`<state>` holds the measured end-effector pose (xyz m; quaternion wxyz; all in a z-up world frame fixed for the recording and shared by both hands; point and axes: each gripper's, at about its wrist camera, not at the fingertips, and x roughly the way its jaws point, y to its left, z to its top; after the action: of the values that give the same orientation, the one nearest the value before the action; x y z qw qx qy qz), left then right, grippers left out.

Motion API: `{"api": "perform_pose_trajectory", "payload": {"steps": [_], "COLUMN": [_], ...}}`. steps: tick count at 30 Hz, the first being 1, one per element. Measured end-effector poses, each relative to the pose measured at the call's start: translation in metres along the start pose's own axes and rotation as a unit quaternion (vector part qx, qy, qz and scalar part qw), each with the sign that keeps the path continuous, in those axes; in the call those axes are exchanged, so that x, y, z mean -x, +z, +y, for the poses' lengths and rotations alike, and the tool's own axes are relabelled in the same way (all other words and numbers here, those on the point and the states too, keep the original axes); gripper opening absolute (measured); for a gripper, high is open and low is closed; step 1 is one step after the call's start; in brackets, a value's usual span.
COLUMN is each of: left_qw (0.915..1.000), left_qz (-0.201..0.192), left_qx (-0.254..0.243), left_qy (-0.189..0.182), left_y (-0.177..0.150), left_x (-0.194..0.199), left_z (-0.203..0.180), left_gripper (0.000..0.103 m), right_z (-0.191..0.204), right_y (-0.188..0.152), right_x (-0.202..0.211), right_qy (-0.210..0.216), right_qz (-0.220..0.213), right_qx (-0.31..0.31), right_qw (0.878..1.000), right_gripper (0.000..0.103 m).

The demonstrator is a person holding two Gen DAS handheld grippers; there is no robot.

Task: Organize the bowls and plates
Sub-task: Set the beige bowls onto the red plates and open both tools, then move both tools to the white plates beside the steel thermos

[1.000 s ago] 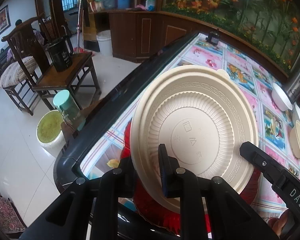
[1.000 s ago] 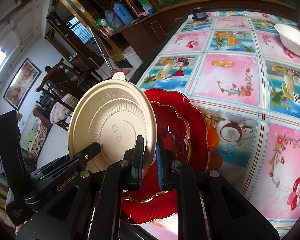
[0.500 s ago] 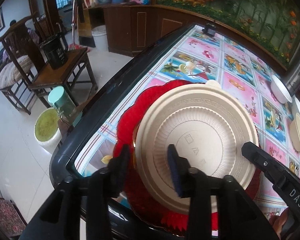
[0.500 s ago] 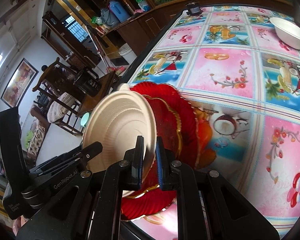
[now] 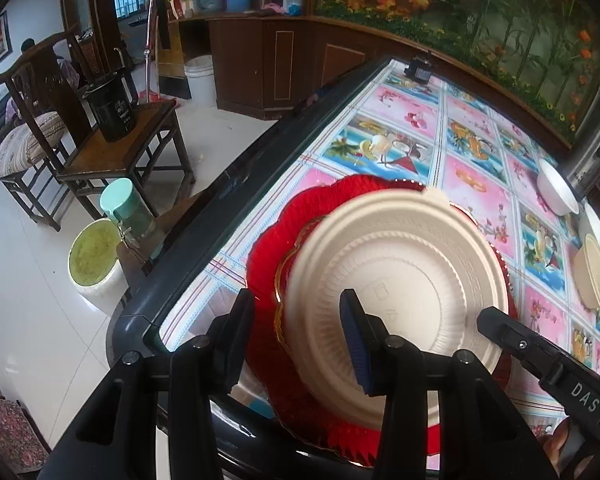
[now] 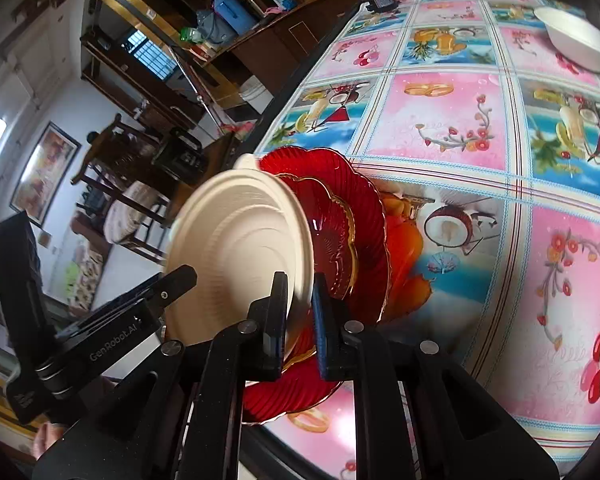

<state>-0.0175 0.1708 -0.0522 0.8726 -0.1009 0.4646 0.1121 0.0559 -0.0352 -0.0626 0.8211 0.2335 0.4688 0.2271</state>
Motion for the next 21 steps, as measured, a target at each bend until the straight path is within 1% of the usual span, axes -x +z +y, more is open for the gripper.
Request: {"api": "perform_pose_trajectory", "payload": {"steps": [1,3,6,7,8,9,11,16,18,21], "left_qw": [1.0,0.9999,0.9998,0.9997,0.9997,0.9997,0.9996,0.9994,0.9993,0.9989], "left_qz": [-0.003,-0.008,-0.012,-0.013,-0.014,-0.016,-0.02,-0.031,-0.037,-0.044], "left_qx": [0.001,0.004,0.015,0.016,0.018,0.018,0.016,0.012,0.006,-0.012], "left_qy": [0.003,0.007,0.009,0.009,0.008,0.008,0.008,-0.002,-0.007,-0.011], "left_y": [0.001,0.002,0.004,0.004,0.004,0.005,0.005,0.006,0.006,0.005], "left_x": [0.001,0.003,0.005,0.005,0.006,0.007,0.01,0.018,0.022,0.027], "left_z": [0.001,0.004,0.009,0.009,0.01,0.009,0.008,0.001,-0.006,-0.021], "left_gripper": [0.044,0.05,0.051,0.051,0.051,0.051,0.051,0.053,0.056,0.058], "right_z": [-0.001,-0.006,-0.011,-0.01,-0.01,-0.008,-0.009,-0.025,-0.036,-0.049], "right_y": [0.001,0.001,0.002,0.002,0.002,0.002,0.002,0.006,0.009,0.01], "right_x": [0.002,0.005,0.011,0.013,0.014,0.014,0.016,0.032,0.041,0.052], "right_qy": [0.0,-0.004,0.011,0.017,0.02,0.026,0.032,0.013,-0.001,-0.025], "right_qz": [0.0,-0.003,-0.009,-0.013,-0.012,-0.008,-0.012,-0.051,-0.072,-0.106], "right_qx": [-0.001,-0.005,-0.01,-0.006,-0.004,0.0,0.002,-0.003,-0.007,-0.004], "right_qw": [1.0,1.0,1.0,1.0,1.0,1.0,0.999,0.999,0.997,0.994], "right_gripper": [0.017,0.021,0.021,0.025,0.034,0.036,0.036,0.036,0.036,0.036]}}
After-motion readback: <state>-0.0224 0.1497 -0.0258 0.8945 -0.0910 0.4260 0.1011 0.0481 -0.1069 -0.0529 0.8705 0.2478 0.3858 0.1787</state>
